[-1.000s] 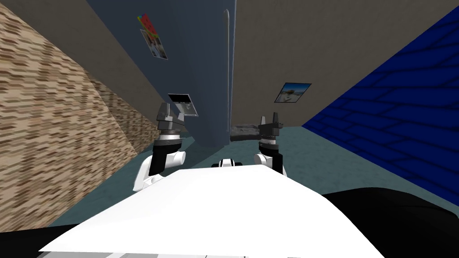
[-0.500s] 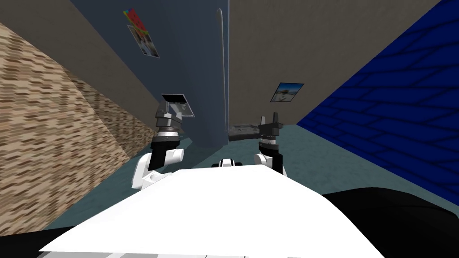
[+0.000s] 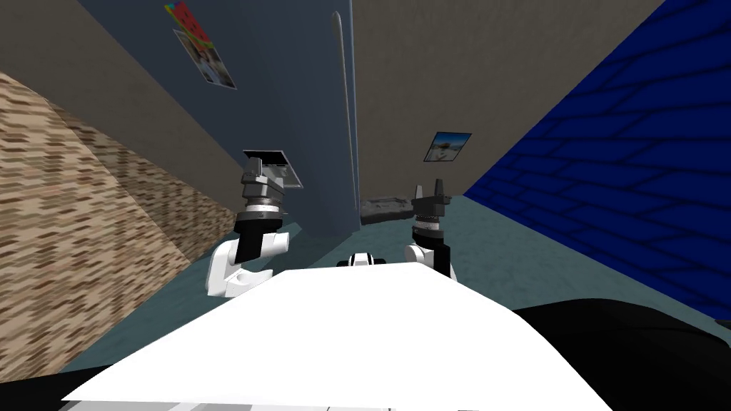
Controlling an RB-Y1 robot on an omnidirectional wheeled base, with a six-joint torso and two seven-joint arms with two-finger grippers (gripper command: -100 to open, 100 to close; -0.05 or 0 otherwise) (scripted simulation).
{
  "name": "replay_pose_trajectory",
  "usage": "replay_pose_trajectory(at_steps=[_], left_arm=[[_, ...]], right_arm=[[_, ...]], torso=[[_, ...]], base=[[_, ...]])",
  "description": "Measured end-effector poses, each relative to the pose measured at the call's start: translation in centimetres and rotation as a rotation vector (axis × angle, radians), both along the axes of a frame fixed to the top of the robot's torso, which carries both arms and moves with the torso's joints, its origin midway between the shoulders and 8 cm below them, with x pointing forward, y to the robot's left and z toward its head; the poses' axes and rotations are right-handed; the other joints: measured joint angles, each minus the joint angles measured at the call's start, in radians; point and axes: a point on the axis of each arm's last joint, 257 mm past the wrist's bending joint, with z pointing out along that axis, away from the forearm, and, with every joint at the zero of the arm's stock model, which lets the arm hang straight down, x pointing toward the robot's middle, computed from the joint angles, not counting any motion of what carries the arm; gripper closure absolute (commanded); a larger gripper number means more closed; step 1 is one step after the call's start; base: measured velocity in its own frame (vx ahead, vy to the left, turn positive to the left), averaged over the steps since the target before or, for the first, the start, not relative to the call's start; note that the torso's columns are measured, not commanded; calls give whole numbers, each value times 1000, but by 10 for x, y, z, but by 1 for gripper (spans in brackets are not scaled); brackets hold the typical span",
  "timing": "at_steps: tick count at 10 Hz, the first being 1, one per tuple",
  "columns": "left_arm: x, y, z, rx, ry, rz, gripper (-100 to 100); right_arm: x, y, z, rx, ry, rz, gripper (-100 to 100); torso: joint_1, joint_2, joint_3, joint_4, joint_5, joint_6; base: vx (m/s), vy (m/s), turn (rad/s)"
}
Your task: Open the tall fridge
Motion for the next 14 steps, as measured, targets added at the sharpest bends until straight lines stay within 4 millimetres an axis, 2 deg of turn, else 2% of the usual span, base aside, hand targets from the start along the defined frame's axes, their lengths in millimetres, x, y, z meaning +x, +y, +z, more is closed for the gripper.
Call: replay_pose_trajectory(at_steps=[8,14], left_arm=[[11,42,0,-80,61,129,-100],[10,79,9,-168,74,243,-100]], right_arm=[[0,0,0,0,0,0,0],[0,0,0,0,0,0,0]], torso=[[1,0,0,0,0,-1],[0,0,0,0,0,0]], base=[[9,-20,-79],[24,-29,-104]])
